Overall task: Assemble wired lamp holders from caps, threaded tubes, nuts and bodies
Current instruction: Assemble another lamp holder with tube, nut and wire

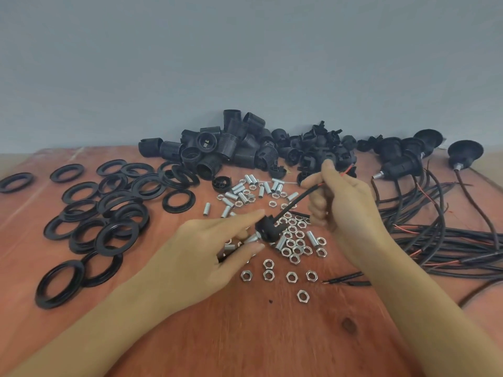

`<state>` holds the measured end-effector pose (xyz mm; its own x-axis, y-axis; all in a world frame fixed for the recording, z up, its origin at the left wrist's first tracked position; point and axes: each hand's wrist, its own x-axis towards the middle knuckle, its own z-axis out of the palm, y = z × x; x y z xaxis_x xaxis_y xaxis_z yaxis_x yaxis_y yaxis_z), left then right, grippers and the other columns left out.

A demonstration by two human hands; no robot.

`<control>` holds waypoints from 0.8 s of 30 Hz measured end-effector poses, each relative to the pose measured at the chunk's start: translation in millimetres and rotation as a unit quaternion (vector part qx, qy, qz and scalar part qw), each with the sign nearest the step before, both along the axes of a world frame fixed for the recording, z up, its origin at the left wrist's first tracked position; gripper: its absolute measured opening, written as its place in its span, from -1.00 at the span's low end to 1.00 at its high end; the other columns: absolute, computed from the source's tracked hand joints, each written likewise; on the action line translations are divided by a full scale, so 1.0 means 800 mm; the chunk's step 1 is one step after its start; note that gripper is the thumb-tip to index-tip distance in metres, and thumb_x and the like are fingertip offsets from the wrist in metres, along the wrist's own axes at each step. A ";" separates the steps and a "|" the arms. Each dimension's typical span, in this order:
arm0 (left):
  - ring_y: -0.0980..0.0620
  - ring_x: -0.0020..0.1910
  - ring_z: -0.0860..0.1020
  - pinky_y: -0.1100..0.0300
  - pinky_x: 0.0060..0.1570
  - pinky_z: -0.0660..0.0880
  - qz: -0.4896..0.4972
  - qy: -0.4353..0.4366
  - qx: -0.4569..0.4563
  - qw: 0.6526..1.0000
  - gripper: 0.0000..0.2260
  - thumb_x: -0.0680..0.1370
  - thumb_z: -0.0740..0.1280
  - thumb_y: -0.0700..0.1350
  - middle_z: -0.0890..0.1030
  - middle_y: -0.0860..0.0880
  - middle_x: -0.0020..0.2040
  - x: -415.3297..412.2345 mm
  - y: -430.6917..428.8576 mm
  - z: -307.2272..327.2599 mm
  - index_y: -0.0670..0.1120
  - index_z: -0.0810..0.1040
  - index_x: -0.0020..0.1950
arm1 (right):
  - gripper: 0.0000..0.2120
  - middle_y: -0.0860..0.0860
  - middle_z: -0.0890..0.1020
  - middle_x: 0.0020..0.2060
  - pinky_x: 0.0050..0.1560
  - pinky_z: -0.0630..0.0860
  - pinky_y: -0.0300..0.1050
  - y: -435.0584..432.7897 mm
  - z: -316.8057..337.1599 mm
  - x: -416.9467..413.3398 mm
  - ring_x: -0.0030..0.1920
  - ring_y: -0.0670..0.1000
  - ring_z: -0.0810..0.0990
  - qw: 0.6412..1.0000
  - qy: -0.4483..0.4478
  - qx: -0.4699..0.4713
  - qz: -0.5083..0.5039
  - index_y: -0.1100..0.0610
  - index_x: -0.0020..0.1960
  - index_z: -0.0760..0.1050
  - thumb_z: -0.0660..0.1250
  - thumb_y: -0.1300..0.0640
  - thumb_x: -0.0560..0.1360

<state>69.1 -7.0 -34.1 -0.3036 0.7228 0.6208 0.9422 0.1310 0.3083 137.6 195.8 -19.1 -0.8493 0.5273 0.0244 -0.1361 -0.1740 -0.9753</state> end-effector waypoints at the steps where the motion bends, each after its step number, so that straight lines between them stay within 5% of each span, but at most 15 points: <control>1: 0.42 -0.26 0.40 0.45 -0.25 0.42 0.013 -0.008 -0.019 1.000 -0.61 0.52 0.31 0.03 0.47 0.30 -0.24 0.001 0.001 -0.001 -0.13 0.58 0.28 | -0.45 -0.04 0.34 -0.59 -0.57 0.25 -0.26 -0.001 -0.002 0.000 -0.55 -0.07 0.25 0.999 -0.014 0.034 0.002 0.04 -0.40 0.61 0.11 -0.03 0.68; 5: 0.26 -0.46 0.47 0.50 -0.37 0.35 0.038 -0.137 -0.007 0.990 -0.64 0.52 0.36 0.03 0.60 0.22 -0.26 0.000 0.001 -0.007 0.08 0.54 0.32 | -0.44 -0.02 0.29 -0.60 -0.56 0.22 -0.25 -0.002 -0.001 0.000 -0.56 -0.06 0.20 0.999 -0.012 0.030 0.026 0.05 -0.43 0.59 0.10 -0.02 0.68; 10: 0.07 -0.55 0.52 0.31 -0.49 0.44 -0.074 -0.462 0.048 0.883 -0.62 0.48 0.38 0.04 0.71 -0.05 -0.20 0.005 0.007 -0.005 0.09 0.50 0.30 | -0.45 -0.06 0.28 -0.57 -0.55 0.19 -0.25 0.000 0.004 0.003 -0.55 -0.08 0.21 0.998 -0.023 -0.034 0.054 0.03 -0.39 0.63 0.10 -0.07 0.66; 13: 0.05 -0.50 0.56 0.13 -0.37 0.51 -0.086 -0.462 -0.003 0.883 -0.58 0.51 0.36 0.04 0.72 -0.07 -0.16 0.014 0.011 -0.014 0.12 0.43 0.37 | -0.45 -0.09 0.30 -0.60 -0.54 0.21 -0.27 -0.014 -0.003 0.004 -0.57 -0.09 0.20 0.988 -0.067 0.073 0.121 0.03 -0.37 0.64 0.09 -0.07 0.66; 16: 0.04 -0.48 0.56 0.26 -0.41 0.48 -0.069 -0.463 0.009 0.884 -0.66 0.53 0.38 -0.01 0.70 -0.10 -0.22 0.016 0.012 -0.019 0.12 0.48 0.30 | -0.48 -0.11 0.28 -0.60 -0.55 0.17 -0.31 -0.030 -0.008 0.003 -0.59 -0.13 0.18 0.978 -0.081 0.116 0.152 0.06 -0.37 0.62 0.12 -0.05 0.66; 24: -0.01 -0.47 0.57 0.21 -0.52 0.46 -0.031 -0.496 0.047 0.866 -0.73 0.49 0.45 -0.09 0.64 -0.07 -0.23 0.005 0.012 -0.019 0.04 0.49 0.15 | -0.68 -0.14 0.41 -0.52 -0.49 0.25 -0.29 -0.026 -0.007 0.003 -0.50 -0.12 0.28 0.985 -0.005 0.172 0.020 -0.05 -0.29 0.62 0.27 0.03 0.61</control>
